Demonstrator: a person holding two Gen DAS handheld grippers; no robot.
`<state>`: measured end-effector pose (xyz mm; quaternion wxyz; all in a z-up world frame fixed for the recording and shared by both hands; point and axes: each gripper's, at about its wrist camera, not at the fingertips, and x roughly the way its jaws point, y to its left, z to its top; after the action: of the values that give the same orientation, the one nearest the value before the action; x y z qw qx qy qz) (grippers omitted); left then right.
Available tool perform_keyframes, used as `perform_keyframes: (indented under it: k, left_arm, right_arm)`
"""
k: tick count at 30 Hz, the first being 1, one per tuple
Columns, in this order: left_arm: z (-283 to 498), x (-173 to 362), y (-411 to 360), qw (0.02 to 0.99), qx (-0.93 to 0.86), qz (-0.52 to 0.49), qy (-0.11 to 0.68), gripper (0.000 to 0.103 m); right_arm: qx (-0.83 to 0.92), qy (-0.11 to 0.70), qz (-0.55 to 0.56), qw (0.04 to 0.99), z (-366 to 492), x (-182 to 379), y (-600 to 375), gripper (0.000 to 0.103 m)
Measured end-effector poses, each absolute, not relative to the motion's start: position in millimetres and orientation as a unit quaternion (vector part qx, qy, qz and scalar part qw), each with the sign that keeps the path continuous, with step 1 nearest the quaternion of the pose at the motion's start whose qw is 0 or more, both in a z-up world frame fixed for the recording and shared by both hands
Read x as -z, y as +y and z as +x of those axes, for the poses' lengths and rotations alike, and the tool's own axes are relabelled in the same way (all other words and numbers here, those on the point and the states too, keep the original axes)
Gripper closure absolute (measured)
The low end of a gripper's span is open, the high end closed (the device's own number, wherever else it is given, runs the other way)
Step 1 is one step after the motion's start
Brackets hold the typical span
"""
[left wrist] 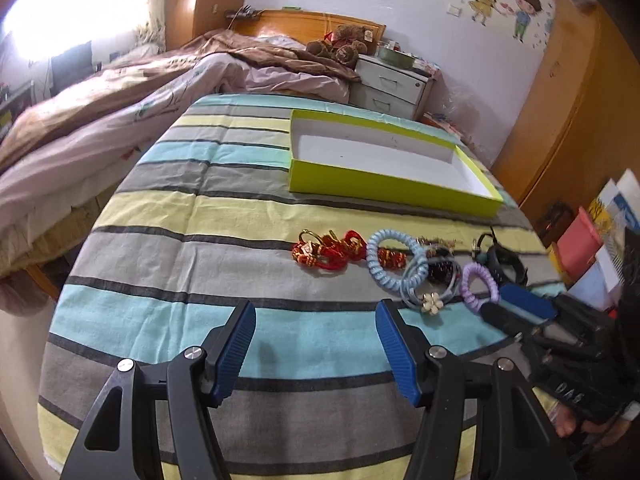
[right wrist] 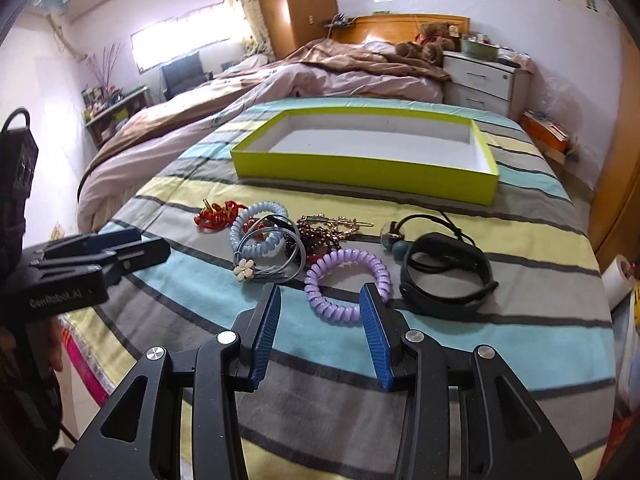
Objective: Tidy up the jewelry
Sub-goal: 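Grasp the red hair tie with the left tool while the right tool grasps the lavender coil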
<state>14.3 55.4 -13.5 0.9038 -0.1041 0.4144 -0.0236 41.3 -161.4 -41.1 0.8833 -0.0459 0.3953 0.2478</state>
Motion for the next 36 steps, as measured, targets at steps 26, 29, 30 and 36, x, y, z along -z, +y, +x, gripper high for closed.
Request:
perform_keyframes:
  k: [26,29,30,36]
  left_arm:
    - [61.2,22.2,50.4,0.896,0.025,-0.069,0.438,0.041]
    - [68.2,24.1,48.0,0.895,0.026,-0.056,0.441,0.041]
    - [70.4,25.1,46.7,0.894,0.026,-0.051,0.444,0.041]
    - [80.1,33.3,43.3,0.889,0.026,-0.043,0.455,0.042]
  right_arm:
    - [-0.248,0.396,-0.099,0.878,51.9,47.9,-151.5,0.093]
    - [-0.248,0.391,-0.082,0.883,52.5,42.0,-155.1,0.093]
    - [-0.247,0.389,-0.079,0.884,52.5,40.3,-155.6,0.093]
    - [-0.246,0.382,-0.067,0.889,53.3,33.0,-157.3,0.093]
